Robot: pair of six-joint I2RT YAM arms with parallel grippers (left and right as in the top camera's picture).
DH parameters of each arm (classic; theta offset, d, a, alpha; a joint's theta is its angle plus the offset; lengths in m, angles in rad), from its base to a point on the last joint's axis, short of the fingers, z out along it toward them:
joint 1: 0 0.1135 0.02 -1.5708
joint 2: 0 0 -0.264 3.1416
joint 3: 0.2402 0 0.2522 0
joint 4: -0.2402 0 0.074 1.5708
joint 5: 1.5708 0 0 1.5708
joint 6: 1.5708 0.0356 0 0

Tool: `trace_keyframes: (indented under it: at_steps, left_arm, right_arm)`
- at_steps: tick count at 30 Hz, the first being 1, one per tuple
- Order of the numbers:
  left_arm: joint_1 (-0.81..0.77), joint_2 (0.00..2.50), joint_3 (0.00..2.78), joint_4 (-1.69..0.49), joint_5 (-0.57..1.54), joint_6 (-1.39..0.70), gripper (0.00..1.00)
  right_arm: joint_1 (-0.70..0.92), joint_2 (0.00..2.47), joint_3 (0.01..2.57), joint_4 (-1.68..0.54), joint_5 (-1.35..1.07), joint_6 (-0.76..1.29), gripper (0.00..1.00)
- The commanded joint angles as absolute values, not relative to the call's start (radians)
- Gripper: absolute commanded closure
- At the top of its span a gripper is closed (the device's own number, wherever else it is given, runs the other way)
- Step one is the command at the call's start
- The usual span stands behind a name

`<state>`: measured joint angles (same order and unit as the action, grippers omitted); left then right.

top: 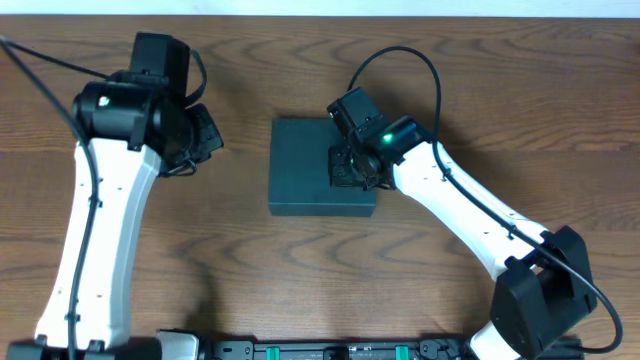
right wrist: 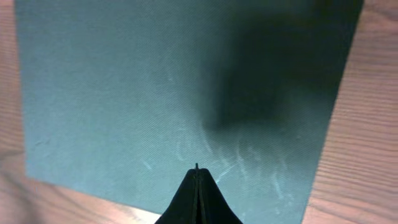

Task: Pack container

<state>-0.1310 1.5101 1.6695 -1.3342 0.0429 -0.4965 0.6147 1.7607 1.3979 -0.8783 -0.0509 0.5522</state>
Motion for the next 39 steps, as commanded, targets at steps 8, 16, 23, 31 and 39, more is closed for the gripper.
trace_keyframes:
  at_steps: [8, 16, 23, 31, 39]
  left_arm:
    - [-0.130, 1.345, 1.675, -1.351, 0.010, -0.494, 0.95]
    - [-0.130, 1.280, 1.675, -1.390, 0.006, -0.490, 0.94]
    - [-0.130, 1.218, 1.675, -1.446, 0.007, -0.479, 0.26]
    - [-0.130, 1.123, 1.675, -1.467, 0.010, -0.479, 0.01]
    - [-0.130, 1.053, 1.669, -1.539, 0.010, -0.442, 0.01]
  right_arm:
    - [0.641, 1.854, 1.404, -0.903, 0.012, 0.508, 0.99]
    - [0.647, 1.843, 1.406, -0.910, 0.014, 0.508, 0.99]
    - [0.689, 1.701, 1.406, -0.952, 0.007, 0.507, 0.77]
    - [0.701, 1.496, 1.406, -1.031, 0.018, 0.508, 0.01]
    - [0.728, 1.325, 1.404, -1.105, 0.076, 0.375, 0.01]
